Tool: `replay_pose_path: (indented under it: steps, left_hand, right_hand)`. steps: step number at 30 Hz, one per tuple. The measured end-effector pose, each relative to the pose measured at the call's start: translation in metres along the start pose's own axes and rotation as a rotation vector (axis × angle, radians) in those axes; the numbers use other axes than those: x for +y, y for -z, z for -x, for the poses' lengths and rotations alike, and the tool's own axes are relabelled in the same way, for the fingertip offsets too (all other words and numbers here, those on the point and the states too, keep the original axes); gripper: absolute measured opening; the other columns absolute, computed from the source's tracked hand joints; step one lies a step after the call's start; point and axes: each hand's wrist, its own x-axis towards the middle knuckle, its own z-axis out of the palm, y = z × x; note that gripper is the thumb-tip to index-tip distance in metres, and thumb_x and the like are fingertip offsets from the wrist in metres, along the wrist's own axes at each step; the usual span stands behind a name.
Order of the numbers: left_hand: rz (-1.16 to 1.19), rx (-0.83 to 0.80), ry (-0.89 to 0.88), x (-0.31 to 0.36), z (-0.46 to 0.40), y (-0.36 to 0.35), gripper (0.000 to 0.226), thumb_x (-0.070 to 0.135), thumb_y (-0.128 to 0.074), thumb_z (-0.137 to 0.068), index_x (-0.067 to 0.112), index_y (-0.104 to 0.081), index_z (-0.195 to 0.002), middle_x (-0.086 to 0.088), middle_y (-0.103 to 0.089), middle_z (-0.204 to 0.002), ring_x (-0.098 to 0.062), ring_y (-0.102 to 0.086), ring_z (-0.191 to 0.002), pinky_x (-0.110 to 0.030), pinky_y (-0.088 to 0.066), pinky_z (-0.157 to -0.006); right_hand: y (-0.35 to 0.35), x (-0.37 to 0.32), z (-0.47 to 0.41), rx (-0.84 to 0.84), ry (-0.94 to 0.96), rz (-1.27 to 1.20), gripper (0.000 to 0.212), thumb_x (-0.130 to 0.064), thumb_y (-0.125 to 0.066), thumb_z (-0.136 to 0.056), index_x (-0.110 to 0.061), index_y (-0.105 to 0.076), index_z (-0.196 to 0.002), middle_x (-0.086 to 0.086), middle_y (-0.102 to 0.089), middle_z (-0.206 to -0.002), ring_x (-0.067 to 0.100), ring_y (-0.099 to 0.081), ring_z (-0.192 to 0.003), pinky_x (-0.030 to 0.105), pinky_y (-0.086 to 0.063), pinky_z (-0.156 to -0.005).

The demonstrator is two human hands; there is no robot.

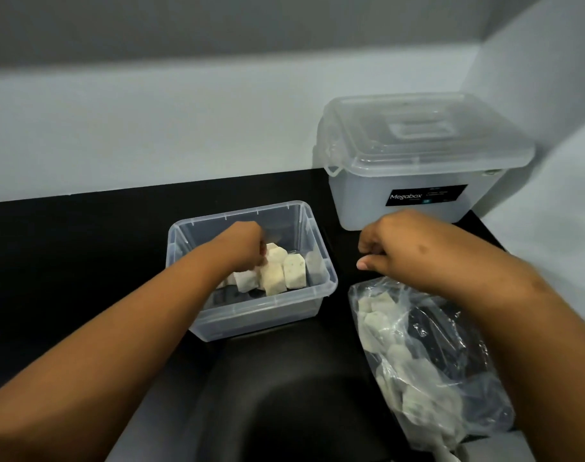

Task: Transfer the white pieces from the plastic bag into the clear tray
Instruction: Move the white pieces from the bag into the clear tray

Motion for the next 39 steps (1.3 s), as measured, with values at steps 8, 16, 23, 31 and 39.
replay_pose_path:
  steps: [8,16,23,31,39]
  left_hand:
    - [0.215,0.377,-0.112,0.084,0.056,0.038,0.010,0.021,-0.068,-0.086,0.014,-0.066,-0.093,-0.002,-0.067,-0.089,-0.019,-0.062,-0.079,-0.029,-0.050,-0.071]
    - [0.332,0.202,-0.233,0.176,0.083,-0.039,0.009,0.025,-0.069,-0.085,0.021,-0.068,-0.092,0.005,-0.067,-0.088,-0.011,-0.062,-0.081,-0.024,-0.050,-0.072]
    - [0.238,0.274,0.044,0.163,0.067,-0.111,0.027,0.011,-0.063,-0.085,0.008,-0.061,-0.113,-0.016,-0.055,-0.116,-0.032,-0.058,-0.101,-0.033,-0.046,-0.084]
    - [0.457,0.272,0.184,0.162,0.063,-0.130,0.041,0.013,-0.069,-0.082,0.005,-0.054,-0.120,-0.013,-0.065,-0.107,-0.030,-0.062,-0.101,-0.029,-0.045,-0.077]
    - [0.617,0.359,0.180,0.163,0.067,-0.135,0.034,0.008,-0.074,-0.078,0.008,-0.058,-0.108,0.004,-0.055,-0.085,-0.015,-0.055,-0.080,-0.022,-0.040,-0.068]
  right_hand:
    - [-0.016,0.064,0.040,0.012,-0.070,-0.141,0.020,-0.040,-0.066,-0.088,-0.024,-0.068,-0.101,-0.006,-0.069,-0.092,0.013,-0.064,-0.085,0.035,-0.055,-0.082]
    - [-0.071,0.117,0.060,-0.236,-0.020,-0.441,0.010,-0.022,-0.067,-0.089,-0.022,-0.072,-0.098,-0.001,-0.073,-0.080,0.010,-0.071,-0.073,0.029,-0.059,-0.074]
    - [-0.148,0.121,0.028,-0.015,-0.174,-0.522,0.019,-0.020,-0.060,-0.094,-0.018,-0.070,-0.110,0.005,-0.073,-0.100,0.023,-0.072,-0.079,0.032,-0.058,-0.076]
    - [-0.163,0.104,0.007,0.057,-0.197,-0.565,0.020,-0.032,-0.061,-0.090,-0.017,-0.072,-0.097,0.002,-0.072,-0.086,0.020,-0.067,-0.079,0.036,-0.058,-0.075]
    - [-0.164,0.099,0.002,0.003,-0.205,-0.628,0.011,-0.024,-0.069,-0.084,-0.022,-0.063,-0.074,-0.007,-0.061,-0.075,0.015,-0.062,-0.074,0.029,-0.053,-0.067]
